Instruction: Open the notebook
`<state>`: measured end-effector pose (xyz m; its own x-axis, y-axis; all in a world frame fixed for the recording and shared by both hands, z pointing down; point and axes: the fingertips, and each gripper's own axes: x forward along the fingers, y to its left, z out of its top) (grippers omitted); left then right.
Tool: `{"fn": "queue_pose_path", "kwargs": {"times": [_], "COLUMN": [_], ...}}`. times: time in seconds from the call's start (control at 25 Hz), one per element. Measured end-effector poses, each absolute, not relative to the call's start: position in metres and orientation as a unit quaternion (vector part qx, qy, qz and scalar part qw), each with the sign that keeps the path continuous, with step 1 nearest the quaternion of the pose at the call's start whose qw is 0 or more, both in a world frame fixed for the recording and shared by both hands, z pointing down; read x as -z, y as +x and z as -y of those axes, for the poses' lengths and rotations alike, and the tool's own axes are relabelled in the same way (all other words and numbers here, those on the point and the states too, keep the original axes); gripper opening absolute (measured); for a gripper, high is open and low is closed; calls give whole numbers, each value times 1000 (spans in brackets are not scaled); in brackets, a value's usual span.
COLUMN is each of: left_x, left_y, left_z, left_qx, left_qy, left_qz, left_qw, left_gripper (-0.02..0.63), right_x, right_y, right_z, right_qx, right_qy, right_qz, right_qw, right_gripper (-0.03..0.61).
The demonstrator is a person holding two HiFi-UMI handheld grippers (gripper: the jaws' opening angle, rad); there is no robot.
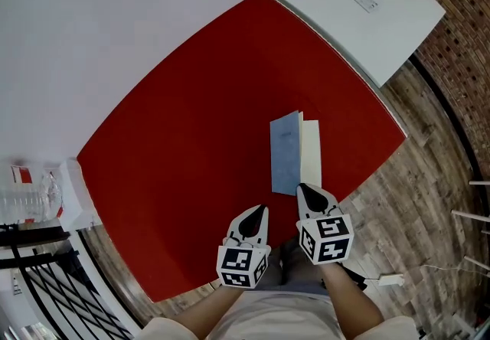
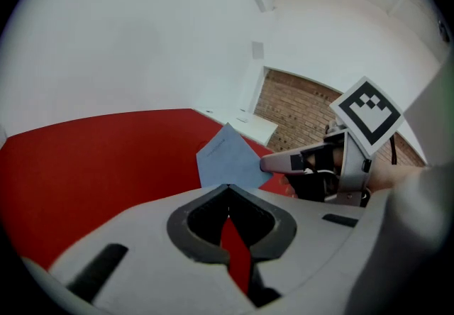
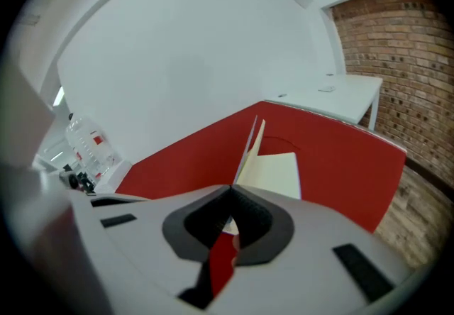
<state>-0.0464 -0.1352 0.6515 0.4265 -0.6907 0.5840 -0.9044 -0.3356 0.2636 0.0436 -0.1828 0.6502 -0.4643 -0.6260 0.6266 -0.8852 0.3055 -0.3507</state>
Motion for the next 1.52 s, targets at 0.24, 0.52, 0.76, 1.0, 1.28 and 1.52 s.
{"fn": "queue_pose_path", "kwargs": {"times": [0.24, 0.52, 0.76, 1.0, 1.28, 1.52], "left_x": [-644, -648, -654, -663, -670, -674], "left_y": [-94, -143, -175, -196, -216, -224], "left_z": [125, 108, 95, 86, 86, 90], "left_qx": [-175, -166, -163, -164, -162, -160], "left_qy": [773, 743, 723, 707, 698, 696], "left_qz": [538, 576, 595, 608, 616, 617], "left_qw": [288, 297, 311, 321, 328, 331], "left_gripper": [5, 5, 5, 5, 5, 5], "right_x": [-627, -644, -676, -715, -758, -765], "right_y": [-29, -103, -151, -180, -190, -195], "right_z": [183, 183, 185, 187, 183, 182], "right_qx": [-306, -281, -282, -296, -301, -277], "right_qy": [434, 393, 364, 343, 340, 342], "right_qz": [823, 844, 845, 835, 815, 815], "right_qw": [200, 235, 273, 312, 361, 378], "right_gripper": [11, 11, 11, 11, 11, 14]}}
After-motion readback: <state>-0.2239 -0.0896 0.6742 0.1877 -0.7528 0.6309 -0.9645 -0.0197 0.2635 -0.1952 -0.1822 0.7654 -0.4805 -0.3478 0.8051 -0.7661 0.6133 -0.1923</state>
